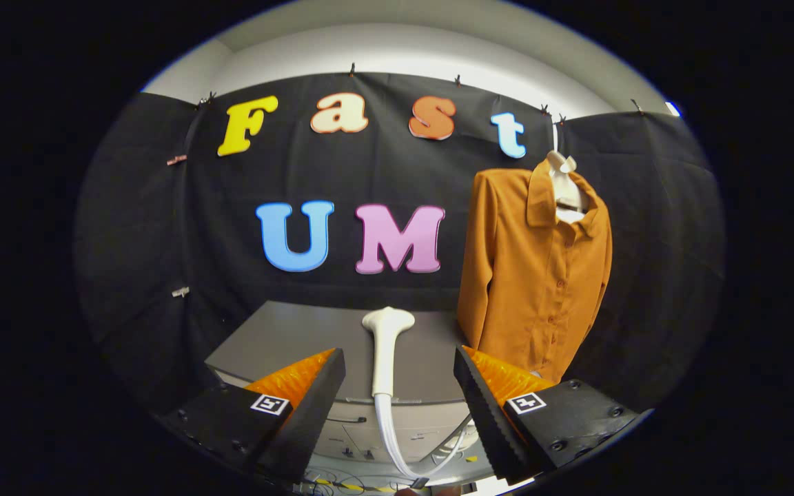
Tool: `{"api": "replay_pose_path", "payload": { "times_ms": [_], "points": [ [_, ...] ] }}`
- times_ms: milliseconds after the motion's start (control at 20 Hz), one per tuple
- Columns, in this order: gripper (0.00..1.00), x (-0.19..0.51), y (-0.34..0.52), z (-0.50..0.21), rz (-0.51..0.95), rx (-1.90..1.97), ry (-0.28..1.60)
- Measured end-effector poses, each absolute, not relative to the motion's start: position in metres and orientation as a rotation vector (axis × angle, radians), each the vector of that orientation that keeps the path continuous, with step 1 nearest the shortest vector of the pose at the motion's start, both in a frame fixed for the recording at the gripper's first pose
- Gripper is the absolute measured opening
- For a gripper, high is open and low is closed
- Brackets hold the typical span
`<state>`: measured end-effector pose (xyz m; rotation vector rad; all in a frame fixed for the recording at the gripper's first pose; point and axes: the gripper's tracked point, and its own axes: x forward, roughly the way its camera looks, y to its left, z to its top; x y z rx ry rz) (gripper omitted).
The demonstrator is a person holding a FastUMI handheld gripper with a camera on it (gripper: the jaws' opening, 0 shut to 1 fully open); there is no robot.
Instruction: Iron the clothes twice with a garment steamer, once on the left side and once on the right side.
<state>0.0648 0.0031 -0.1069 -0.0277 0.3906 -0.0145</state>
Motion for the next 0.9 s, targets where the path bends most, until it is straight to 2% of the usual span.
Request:
{"api": "replay_pose_path", "payload": {
  "times_ms": [300,700,750,800,900],
  "points": [
    [0.99,0.120,0.013,-0.187,-0.009,0.043,0.634],
    [1.00,0.158,0.016,-0.269,-0.027,0.018,0.815],
    [0.97,0.164,0.015,-0.276,-0.034,0.014,0.827],
    [0.89,0.166,0.014,-0.282,-0.039,0.012,0.839],
    [0.84,0.165,0.012,-0.295,-0.048,0.020,0.871]
  ]
}}
